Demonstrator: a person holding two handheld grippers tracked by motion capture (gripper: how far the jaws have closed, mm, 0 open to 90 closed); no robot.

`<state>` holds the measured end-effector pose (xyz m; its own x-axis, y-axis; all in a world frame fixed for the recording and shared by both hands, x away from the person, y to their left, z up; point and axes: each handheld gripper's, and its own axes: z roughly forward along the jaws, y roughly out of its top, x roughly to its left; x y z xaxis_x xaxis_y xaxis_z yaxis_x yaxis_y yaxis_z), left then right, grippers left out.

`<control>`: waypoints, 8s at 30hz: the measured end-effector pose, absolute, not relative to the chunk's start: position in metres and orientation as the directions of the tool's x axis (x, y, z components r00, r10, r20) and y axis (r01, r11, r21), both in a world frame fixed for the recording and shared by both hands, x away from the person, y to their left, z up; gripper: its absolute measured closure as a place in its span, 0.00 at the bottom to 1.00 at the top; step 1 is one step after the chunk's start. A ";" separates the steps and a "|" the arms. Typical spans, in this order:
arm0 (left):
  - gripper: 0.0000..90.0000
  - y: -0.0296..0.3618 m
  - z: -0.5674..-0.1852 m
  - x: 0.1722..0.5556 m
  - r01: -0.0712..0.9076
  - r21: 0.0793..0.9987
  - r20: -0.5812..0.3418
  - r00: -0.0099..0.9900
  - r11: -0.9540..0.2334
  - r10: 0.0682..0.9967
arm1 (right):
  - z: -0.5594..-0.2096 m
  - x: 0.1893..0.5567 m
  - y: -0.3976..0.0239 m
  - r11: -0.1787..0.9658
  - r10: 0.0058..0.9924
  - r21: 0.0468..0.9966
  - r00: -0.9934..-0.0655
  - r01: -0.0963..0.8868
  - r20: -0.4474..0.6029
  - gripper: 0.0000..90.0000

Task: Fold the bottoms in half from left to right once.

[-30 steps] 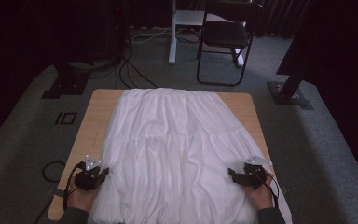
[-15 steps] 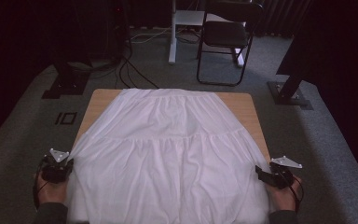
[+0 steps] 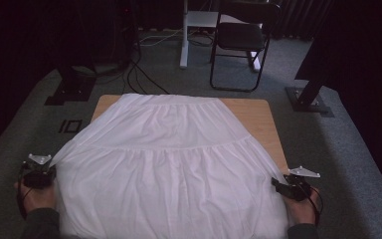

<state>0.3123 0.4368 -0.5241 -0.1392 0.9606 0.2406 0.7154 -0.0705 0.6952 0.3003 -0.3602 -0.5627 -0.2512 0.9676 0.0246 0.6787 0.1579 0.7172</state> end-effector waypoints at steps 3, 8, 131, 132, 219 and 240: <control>0.96 0.432 -0.509 0.306 0.678 0.729 0.223 -0.112 -0.089 0.968 | -0.561 0.301 -0.354 0.185 0.958 0.714 -0.285 0.675 0.021 0.82; 0.96 0.415 -0.482 0.287 0.579 0.809 0.114 0.010 -0.099 0.993 | -0.562 0.301 -0.355 0.178 0.956 0.725 -0.292 0.666 0.034 0.78; 0.53 0.180 -0.527 0.324 0.494 0.730 0.128 0.580 -0.472 0.805 | -0.533 0.238 -0.349 0.358 0.753 0.741 -0.645 0.569 0.131 0.76; 0.53 0.180 -0.527 0.325 0.493 0.733 0.126 0.579 -0.469 0.805 | -0.533 0.238 -0.351 0.341 0.767 0.743 -0.628 0.576 0.135 0.74; 0.58 0.203 -0.523 0.360 0.617 0.723 0.057 0.397 -0.312 0.916 | -0.520 0.376 -0.264 0.203 0.838 0.773 -0.515 0.601 0.180 0.55; 0.53 0.183 -0.540 0.273 0.575 0.703 0.078 0.521 -0.418 0.850 | -0.525 0.253 -0.330 0.199 0.773 0.822 -0.601 0.534 0.203 0.98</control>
<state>0.2731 0.1830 -0.5404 0.5215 0.8497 0.0778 0.5754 -0.4175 0.7032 0.2528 -0.3304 -0.5246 -0.6011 0.7729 0.2034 0.5335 0.1986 0.8221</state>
